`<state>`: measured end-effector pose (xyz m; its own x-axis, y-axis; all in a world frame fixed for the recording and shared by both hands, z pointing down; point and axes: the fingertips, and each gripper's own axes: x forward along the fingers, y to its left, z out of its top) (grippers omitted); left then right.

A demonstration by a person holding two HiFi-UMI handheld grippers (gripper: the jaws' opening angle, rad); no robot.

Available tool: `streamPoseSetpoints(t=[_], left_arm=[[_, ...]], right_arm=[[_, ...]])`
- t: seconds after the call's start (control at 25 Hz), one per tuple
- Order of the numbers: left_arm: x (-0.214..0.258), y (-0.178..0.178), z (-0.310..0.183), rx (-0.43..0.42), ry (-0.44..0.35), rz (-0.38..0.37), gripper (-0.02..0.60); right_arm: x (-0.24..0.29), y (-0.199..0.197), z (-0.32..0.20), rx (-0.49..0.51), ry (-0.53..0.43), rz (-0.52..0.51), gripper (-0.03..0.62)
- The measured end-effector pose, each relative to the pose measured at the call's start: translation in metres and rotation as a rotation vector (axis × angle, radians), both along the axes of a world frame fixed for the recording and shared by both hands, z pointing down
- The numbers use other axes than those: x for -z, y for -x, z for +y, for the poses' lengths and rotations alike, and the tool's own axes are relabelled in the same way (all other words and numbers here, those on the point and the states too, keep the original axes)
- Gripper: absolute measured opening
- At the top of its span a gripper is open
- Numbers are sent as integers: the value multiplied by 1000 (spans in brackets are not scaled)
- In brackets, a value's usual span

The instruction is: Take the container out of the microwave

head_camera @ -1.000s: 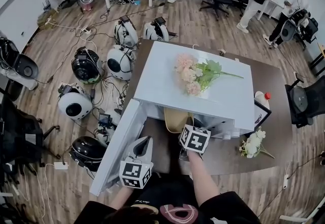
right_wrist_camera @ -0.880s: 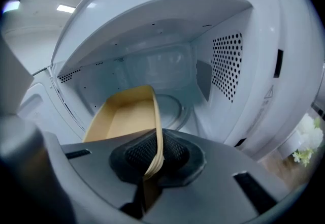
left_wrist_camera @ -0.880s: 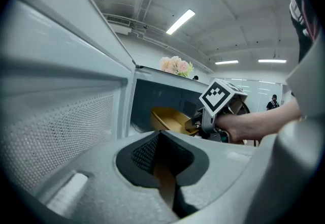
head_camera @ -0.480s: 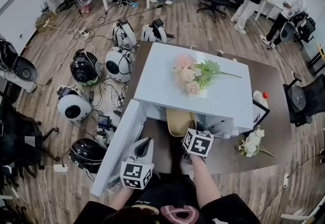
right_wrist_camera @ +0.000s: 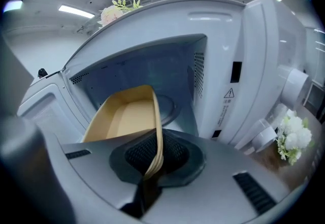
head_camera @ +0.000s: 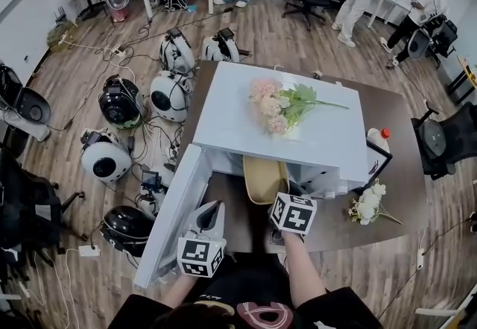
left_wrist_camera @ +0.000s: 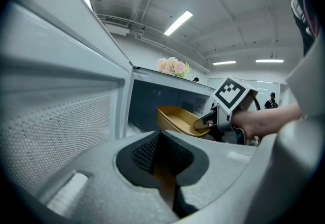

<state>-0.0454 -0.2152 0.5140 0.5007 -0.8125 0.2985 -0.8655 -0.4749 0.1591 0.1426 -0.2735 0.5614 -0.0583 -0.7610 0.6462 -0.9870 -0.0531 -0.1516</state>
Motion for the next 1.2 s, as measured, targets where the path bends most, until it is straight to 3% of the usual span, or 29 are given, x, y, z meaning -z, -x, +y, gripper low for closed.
streamPoseSetpoints(t=[1.2], left_arm=[[-2, -12, 6, -35, -8, 17, 9]], right_arm=[[9, -12, 52, -30, 8, -69, 25]])
